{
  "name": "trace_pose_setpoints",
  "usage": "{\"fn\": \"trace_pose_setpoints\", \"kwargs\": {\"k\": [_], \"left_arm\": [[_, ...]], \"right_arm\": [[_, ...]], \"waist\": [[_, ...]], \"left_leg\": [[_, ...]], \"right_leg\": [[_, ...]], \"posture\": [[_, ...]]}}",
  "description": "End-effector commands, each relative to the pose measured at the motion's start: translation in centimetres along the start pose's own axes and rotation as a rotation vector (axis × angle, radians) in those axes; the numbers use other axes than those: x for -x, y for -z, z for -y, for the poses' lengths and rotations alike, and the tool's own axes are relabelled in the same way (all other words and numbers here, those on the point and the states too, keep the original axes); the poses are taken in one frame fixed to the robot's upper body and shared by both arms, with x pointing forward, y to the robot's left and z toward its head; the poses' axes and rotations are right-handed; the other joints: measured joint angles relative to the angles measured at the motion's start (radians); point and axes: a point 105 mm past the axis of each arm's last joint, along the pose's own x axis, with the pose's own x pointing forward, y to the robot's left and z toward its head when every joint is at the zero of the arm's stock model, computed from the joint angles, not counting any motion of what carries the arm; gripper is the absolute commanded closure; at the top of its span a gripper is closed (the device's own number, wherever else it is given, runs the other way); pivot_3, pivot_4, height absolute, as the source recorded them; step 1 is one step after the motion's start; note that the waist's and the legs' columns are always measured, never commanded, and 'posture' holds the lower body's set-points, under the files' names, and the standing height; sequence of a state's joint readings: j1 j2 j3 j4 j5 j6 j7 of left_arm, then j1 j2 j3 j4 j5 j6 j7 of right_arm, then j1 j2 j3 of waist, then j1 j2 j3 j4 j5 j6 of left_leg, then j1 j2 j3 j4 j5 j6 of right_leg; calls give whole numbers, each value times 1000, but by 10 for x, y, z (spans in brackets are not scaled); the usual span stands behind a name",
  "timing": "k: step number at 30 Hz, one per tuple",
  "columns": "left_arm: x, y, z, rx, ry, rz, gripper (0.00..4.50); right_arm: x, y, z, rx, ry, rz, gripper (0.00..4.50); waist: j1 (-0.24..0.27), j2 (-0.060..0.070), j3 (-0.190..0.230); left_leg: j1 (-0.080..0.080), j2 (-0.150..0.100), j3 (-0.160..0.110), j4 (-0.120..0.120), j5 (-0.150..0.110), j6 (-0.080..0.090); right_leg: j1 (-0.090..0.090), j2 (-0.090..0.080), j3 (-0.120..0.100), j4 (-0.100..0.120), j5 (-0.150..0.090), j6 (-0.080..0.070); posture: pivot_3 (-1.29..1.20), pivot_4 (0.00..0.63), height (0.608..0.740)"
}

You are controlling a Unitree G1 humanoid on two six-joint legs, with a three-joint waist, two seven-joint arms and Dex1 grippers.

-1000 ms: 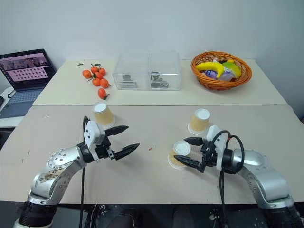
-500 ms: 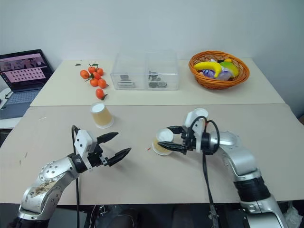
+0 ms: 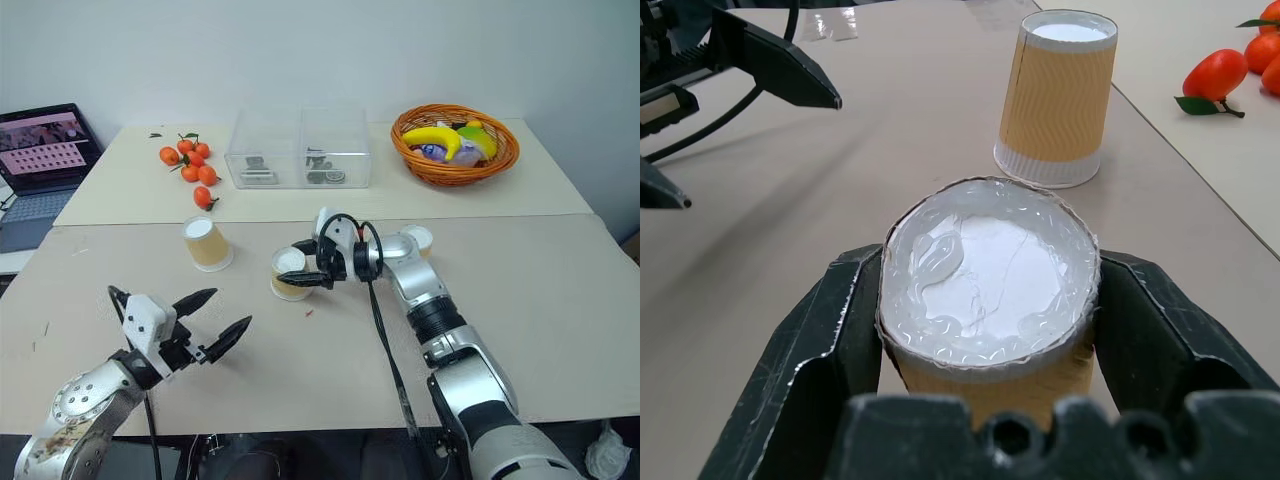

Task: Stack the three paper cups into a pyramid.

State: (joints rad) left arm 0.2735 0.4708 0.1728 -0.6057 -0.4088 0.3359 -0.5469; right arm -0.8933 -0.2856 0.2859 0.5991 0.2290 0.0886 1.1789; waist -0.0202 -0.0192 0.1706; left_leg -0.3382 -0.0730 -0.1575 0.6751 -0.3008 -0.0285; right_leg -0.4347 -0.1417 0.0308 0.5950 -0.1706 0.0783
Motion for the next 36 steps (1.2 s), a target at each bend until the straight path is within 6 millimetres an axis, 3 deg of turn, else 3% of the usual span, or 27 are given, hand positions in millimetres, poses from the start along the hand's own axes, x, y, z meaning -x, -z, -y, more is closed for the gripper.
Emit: {"fn": "trace_pose_setpoints", "kwargs": {"k": [1, 2, 3, 7, 14, 20, 26, 31, 33, 36], "left_arm": [[3, -15, 3, -48, -14, 53, 0], [2, -15, 3, -48, -15, 54, 0], [2, -15, 3, -48, -16, 56, 0], [-3, -15, 3, -50, -9, 61, 0], [-13, -16, 1, -46, 26, 71, 0], [-24, -15, 4, -34, 93, 77, 0], [-29, -14, 4, -29, 119, 76, 0], [-26, -14, 3, -25, 130, 71, 0], [-23, -13, 3, -23, 140, 61, 0], [-21, -12, 5, -34, 165, 47, 0]], "right_arm": [[2, -15, 4, 32, -22, 52, 1735], [2, -15, 4, 32, -26, 52, 1735], [1, -15, 3, 19, -35, 56, 973], [-3, -10, 2, 11, -19, 38, 79], [7, -7, 0, -40, -23, 24, 79], [49, -21, -1, -85, 13, 57, 79], [98, -22, -8, -87, 153, 37, 79], [150, -32, -43, -175, 199, 53, 79], [171, -26, -53, -200, 258, 15, 79], [203, 0, -45, -228, 444, -89, 79]], "waist": [[1, 0, 0], [0, 0, 0], [0, 0, 0], [-4, 0, 0], [-15, 0, 0], [-15, 0, 0], [-17, 0, 0], [-1, 0, 0], [9, 0, 0], [7, 0, 0]], "left_leg": [[0, 0, 0, 0, 0, 0], [0, 0, 0, 0, 0, 0], [0, 1, 0, 0, 0, 0], [0, 3, 1, 0, 0, -1], [0, 4, 3, 0, -1, -2], [-1, 5, 3, 0, -1, -2], [-1, 6, 4, 0, -2, -2], [-3, 7, 5, 1, -2, -1], [-3, 7, 5, 1, -3, 0], [-3, 7, 8, 2, -3, 1]], "right_leg": [[0, 0, 0, 0, 0, 0], [0, 1, 0, 0, 0, 0], [0, 1, 1, 0, 0, 0], [-1, 4, 3, 1, 1, -1], [-2, 7, 5, 1, 2, -3], [-3, 7, 5, 0, 2, -3], [-3, 9, 6, 0, 2, -2], [-4, 9, 6, 0, 1, -2], [-3, 9, 6, -1, 1, -2], [-2, 9, 6, -1, 1, -2]], "posture": [[0, 150, 728], [0, 150, 728], [0, 150, 728], [0, 150, 728], [0, 150, 728], [0, 150, 728], [0, 150, 728], [0, 150, 728], [0, 150, 728], [0, 150, 728]]}}
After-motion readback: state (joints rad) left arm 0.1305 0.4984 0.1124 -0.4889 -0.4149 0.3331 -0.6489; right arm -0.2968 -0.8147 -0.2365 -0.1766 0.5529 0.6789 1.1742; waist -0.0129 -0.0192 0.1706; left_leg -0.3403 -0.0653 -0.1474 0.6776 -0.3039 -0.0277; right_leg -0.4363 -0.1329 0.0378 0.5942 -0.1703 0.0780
